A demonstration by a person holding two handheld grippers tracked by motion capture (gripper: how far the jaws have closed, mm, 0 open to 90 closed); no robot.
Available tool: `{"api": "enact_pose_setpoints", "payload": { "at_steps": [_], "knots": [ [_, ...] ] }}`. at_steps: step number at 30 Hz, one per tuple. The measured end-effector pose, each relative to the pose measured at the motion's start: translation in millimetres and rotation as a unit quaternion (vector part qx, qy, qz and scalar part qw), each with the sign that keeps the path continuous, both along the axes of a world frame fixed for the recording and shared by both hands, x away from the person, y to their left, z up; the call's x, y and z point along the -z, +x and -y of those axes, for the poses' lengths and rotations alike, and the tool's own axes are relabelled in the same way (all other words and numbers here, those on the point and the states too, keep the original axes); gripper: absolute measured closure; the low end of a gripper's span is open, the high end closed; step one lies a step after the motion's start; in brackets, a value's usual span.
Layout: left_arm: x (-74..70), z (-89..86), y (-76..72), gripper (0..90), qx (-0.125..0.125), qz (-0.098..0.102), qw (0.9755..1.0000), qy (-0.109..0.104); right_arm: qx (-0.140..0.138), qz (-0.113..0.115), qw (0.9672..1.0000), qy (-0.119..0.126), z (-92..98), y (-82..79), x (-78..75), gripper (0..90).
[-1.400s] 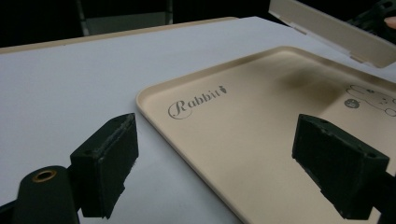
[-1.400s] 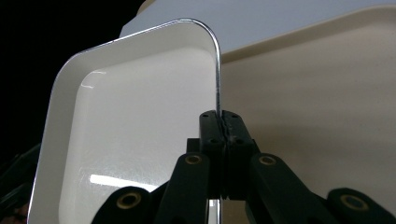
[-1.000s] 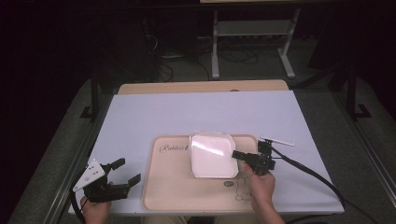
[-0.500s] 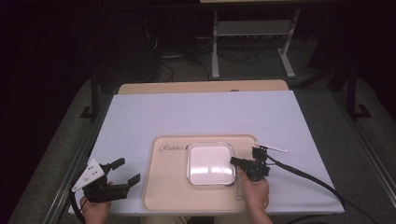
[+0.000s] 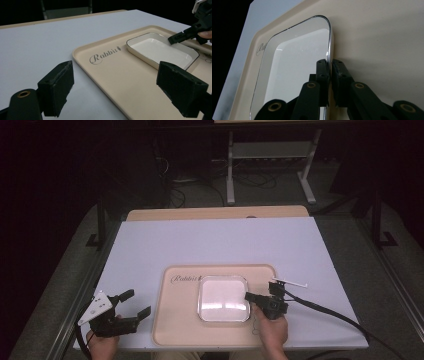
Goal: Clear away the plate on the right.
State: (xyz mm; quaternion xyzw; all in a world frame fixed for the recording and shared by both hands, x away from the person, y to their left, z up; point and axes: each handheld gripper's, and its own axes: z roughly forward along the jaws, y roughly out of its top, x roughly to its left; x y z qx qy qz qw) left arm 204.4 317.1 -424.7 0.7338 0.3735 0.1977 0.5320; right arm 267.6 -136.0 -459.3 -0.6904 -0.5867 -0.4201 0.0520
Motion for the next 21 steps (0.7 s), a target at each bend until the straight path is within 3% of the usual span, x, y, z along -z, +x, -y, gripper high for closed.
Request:
{"api": "enact_pose_setpoints", "payload": {
  "at_steps": [9,21],
  "knots": [
    [-0.1,-0.3,0.0,13.9,0.000,0.000,1.0000,0.000,-0.001,0.005,1.0000,-0.001,1.4,0.4,-1.7,75.7],
    [0.1,0.0,0.3,14.0,0.000,0.000,1.0000,0.002,-0.017,0.050,0.9985,-0.015,9.0,-2.5,-11.6,60.9]
  ]
}}
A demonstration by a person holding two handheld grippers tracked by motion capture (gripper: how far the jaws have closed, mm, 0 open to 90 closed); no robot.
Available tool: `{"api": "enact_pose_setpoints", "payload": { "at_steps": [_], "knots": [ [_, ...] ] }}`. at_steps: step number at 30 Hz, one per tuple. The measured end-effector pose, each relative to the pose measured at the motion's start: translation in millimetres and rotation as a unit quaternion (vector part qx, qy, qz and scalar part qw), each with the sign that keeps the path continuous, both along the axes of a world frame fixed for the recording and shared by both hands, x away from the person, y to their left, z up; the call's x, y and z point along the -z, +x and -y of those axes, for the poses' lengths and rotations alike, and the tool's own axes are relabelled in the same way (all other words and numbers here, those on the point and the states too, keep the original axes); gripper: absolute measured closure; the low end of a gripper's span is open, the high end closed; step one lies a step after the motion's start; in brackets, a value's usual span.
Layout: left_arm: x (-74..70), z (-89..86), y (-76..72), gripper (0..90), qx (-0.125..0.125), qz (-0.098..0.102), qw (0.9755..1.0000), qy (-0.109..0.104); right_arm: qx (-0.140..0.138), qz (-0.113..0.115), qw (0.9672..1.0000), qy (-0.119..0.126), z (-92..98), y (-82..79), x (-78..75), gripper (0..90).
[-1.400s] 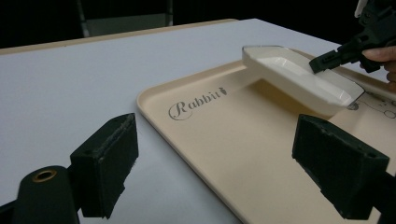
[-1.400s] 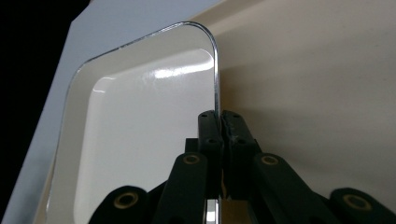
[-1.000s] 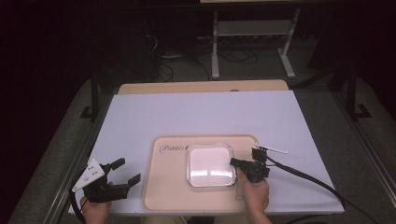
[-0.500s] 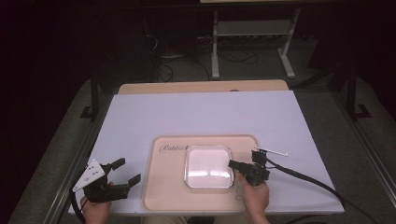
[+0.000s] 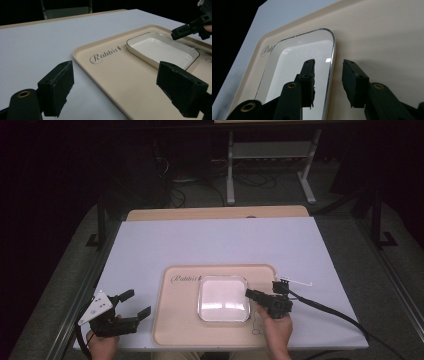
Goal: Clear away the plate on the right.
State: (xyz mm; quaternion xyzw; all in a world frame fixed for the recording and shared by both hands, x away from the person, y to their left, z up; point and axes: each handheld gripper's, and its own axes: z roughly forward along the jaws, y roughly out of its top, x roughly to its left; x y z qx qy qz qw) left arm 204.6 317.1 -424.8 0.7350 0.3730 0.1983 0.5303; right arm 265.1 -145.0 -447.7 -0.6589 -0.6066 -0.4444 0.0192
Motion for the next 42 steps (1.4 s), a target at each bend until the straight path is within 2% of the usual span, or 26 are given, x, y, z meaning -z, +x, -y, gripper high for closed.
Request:
{"api": "enact_pose_setpoints", "payload": {
  "at_steps": [10,12,13,18,22,34,42],
  "knots": [
    [0.8,-0.5,1.0,13.9,0.001,-0.003,1.0000,0.003,-0.025,0.050,0.9981,-0.023,9.7,0.0,-8.4,49.9],
    [1.0,-0.5,1.0,13.9,0.000,-0.003,1.0000,0.003,-0.027,0.054,0.9979,-0.026,10.7,0.3,-9.1,48.7],
    [1.2,-0.4,1.1,13.9,0.000,-0.003,1.0000,0.004,-0.036,0.067,0.9968,-0.023,13.8,2.1,-10.6,45.9],
    [1.9,-0.2,1.7,13.9,0.000,-0.005,1.0000,0.008,-0.048,0.081,0.9954,-0.016,18.3,6.1,-13.9,43.2],
    [2.5,0.0,2.4,14.0,0.002,-0.006,0.9999,0.009,-0.050,0.103,0.9930,-0.028,24.5,8.9,-18.9,41.7],
    [3.6,1.4,3.6,14.0,0.004,-0.010,0.9999,0.013,-0.059,0.132,0.9886,-0.044,35.6,18.1,-26.2,37.2],
    [4.3,1.5,4.4,14.0,0.003,-0.011,0.9998,0.015,-0.062,0.149,0.9846,-0.067,43.0,23.6,-29.8,35.7]
  ]
}}
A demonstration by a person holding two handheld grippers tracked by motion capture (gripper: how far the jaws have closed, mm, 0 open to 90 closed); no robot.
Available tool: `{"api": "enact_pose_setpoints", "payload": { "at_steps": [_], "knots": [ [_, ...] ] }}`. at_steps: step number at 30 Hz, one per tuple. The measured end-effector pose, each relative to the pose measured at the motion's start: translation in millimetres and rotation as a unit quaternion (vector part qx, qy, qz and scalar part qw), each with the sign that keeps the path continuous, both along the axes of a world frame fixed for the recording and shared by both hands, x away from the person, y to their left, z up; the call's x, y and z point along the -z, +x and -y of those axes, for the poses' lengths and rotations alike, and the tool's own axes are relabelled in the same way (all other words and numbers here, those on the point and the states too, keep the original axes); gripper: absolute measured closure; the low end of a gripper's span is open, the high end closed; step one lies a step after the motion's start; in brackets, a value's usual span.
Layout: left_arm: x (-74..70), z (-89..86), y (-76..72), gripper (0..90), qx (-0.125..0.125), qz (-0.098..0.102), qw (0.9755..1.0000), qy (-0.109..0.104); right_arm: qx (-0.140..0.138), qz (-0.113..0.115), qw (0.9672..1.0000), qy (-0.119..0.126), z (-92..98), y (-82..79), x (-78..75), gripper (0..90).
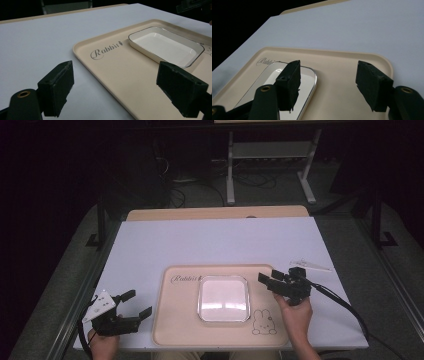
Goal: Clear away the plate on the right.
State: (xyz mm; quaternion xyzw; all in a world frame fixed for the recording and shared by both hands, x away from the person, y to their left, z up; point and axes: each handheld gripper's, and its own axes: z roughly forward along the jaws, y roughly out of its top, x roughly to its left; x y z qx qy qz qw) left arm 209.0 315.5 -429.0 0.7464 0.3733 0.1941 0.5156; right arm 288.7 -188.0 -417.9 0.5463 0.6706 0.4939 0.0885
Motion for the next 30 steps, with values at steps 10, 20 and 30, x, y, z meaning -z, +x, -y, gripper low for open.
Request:
{"api": "enact_pose_setpoints", "payload": {
  "at_steps": [10,20,30],
  "knots": [
    [0.4,0.8,0.3,13.9,0.002,-0.001,1.0000,0.002,-0.010,0.031,0.9991,-0.026,12.6,4.1,-8.9,33.9],
    [0.9,2.1,1.1,14.0,0.002,-0.004,1.0000,0.005,-0.028,0.070,0.9960,-0.048,25.1,1.6,-12.8,30.7],
    [1.2,3.1,1.4,13.9,0.004,-0.005,0.9999,0.009,-0.058,0.115,0.9887,-0.077,36.0,-5.4,-15.8,27.7]
  ]
}}
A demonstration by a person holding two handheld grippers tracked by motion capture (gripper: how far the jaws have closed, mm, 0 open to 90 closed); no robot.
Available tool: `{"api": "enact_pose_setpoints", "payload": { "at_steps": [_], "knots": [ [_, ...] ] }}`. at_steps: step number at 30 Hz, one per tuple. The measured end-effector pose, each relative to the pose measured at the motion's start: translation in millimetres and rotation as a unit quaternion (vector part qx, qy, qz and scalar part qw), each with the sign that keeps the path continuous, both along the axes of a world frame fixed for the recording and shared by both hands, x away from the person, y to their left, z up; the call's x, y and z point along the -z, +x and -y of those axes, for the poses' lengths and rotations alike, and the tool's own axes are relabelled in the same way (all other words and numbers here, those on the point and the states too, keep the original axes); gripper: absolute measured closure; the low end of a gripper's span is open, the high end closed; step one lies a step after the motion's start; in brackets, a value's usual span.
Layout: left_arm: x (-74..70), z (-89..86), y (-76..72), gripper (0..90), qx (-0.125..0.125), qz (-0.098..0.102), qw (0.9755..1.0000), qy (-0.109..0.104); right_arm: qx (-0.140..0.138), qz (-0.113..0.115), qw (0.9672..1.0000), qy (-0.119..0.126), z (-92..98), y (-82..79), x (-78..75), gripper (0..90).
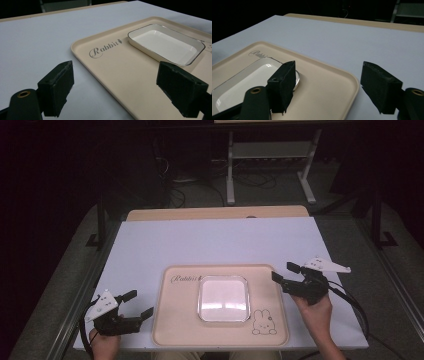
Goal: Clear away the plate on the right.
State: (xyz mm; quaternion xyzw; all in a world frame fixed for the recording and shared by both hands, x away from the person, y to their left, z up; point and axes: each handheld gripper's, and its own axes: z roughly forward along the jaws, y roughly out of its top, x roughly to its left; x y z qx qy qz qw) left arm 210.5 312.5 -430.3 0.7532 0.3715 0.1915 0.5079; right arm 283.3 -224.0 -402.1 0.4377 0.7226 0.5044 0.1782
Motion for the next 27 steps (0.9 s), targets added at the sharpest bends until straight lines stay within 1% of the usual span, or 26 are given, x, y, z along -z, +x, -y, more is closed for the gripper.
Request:
{"api": "enact_pose_setpoints", "payload": {
  "at_steps": [2,5,10,12,14,21,25,27],
  "knots": [
    [0.2,0.2,0.3,14.0,0.001,0.000,1.0000,0.000,-0.002,0.007,0.9999,-0.008,2.4,-2.0,0.3,27.7],
    [0.2,0.4,0.1,14.0,0.001,0.000,1.0000,0.000,-0.005,0.012,0.9999,-0.011,7.5,-4.6,1.1,27.1],
    [0.7,1.0,0.4,14.0,0.000,-0.002,1.0000,0.002,-0.009,0.029,0.9994,-0.017,18.1,-9.9,-1.1,26.7],
    [0.9,1.3,0.6,14.0,0.001,-0.003,1.0000,0.001,-0.012,0.036,0.9990,-0.024,21.3,-12.5,-1.8,26.0],
    [1.1,1.4,1.0,14.0,0.002,-0.004,1.0000,-0.001,-0.012,0.038,0.9988,-0.030,24.7,-14.5,-1.7,25.6],
    [1.6,1.7,1.3,14.0,0.001,-0.007,1.0000,0.002,-0.008,0.040,0.9988,-0.027,38.8,-23.0,1.2,21.9],
    [2.0,2.8,1.6,14.0,0.002,-0.008,1.0000,0.002,-0.011,0.049,0.9981,-0.036,43.3,-28.8,1.7,20.8],
    [1.9,2.8,1.6,14.0,0.002,-0.008,1.0000,0.003,-0.010,0.048,0.9982,-0.034,44.7,-30.7,1.5,20.0]
  ]
}}
